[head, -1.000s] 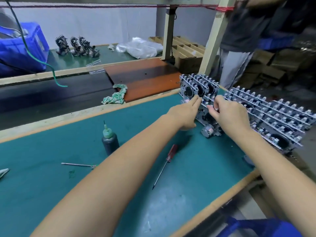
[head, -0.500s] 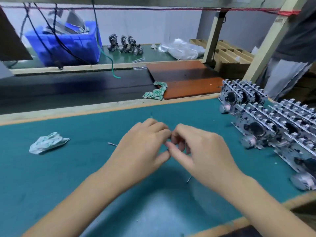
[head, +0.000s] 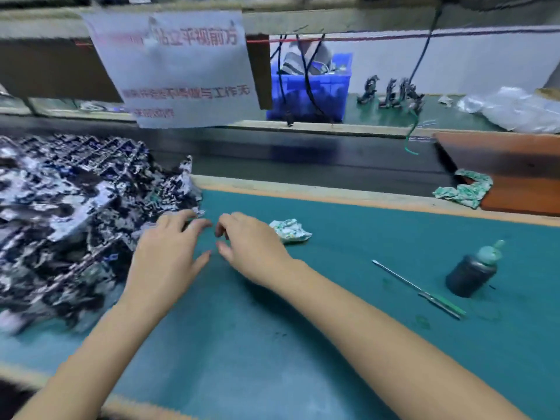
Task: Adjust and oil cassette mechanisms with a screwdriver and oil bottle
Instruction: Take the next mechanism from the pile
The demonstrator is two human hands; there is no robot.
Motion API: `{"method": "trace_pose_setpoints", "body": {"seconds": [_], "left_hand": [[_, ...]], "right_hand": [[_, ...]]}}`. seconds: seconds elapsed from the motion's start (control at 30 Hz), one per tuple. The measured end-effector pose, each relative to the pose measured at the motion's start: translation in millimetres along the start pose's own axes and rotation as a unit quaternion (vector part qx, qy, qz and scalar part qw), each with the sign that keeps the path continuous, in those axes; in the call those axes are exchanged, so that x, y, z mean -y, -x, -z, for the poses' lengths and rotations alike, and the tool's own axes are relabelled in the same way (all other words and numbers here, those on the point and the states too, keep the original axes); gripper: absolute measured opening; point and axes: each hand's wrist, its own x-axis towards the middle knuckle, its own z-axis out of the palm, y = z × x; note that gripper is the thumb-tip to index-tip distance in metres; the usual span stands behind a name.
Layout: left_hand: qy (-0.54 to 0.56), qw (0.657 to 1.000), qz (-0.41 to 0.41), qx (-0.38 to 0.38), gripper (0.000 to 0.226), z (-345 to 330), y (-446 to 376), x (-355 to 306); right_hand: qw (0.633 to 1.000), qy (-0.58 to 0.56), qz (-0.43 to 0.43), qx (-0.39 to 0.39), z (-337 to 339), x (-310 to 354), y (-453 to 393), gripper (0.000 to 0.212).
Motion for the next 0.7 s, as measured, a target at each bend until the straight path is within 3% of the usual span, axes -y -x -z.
{"method": "trace_pose_setpoints", "body": {"seconds": [0.1,0.23,0.33,0.43,0.57,0.7], "left_hand": [[-0.086,0.994,0.046,-0.057,0.057,14.4,-15.1,35.0],[-0.138,0.984,0.059,-0.099,0.055,26.6,-31.1,72.4],[-0.179,0.980,0.063,-0.067,0.058,31.2,-45.8,86.9],[-0.269,0.963,0.011,0.014,0.061,19.8,-59.9,79.7],[-0.306,0.948,0.021,0.083,0.049,-10.4,-67.0,61.7],[-0.299,0.950,0.058,0.072,0.027,-21.1,-68.1,56.7]], "right_hand": [[0.985,-0.138,-0.105,-0.006,-17.3,11.0,-47.3,0.031],[0.936,-0.271,-0.226,0.012,-35.3,19.2,-91.3,0.030],[0.903,-0.303,-0.305,0.013,-42.5,21.9,-111.1,0.037],[0.879,-0.315,-0.358,0.022,-42.9,18.9,-117.4,0.030],[0.746,-0.546,-0.379,0.034,-41.7,16.6,-114.8,0.018],[0.711,-0.602,-0.363,0.014,-43.8,16.0,-108.0,0.011]]}}
